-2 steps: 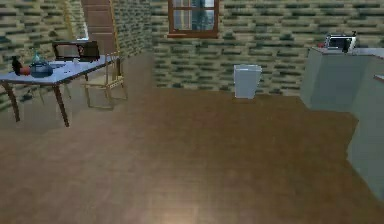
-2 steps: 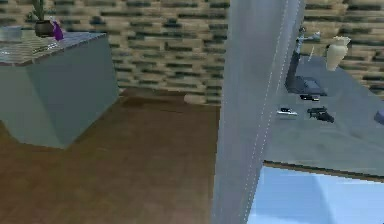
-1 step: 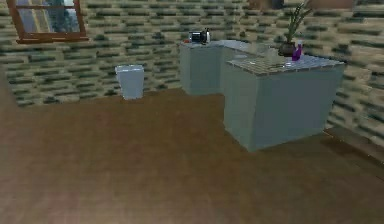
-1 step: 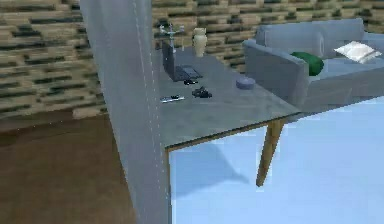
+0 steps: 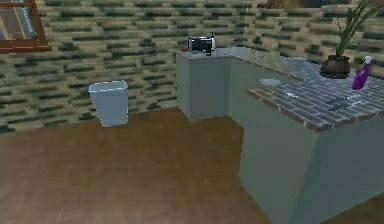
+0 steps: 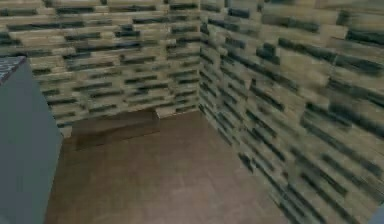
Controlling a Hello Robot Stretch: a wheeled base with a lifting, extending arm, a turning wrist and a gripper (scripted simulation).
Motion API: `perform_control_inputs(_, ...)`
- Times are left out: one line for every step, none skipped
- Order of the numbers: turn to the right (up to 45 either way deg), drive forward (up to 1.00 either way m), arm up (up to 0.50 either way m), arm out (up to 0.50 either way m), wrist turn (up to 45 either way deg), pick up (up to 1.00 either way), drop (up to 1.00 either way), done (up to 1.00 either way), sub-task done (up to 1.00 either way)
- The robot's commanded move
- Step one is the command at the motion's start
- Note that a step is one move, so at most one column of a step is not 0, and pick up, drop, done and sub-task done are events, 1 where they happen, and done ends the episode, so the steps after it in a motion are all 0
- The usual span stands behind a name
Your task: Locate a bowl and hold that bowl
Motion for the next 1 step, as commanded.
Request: perform_control_inputs(0.0,1.00,0.00,0.00,0.0,0.00,0.00,0.00,0.00)
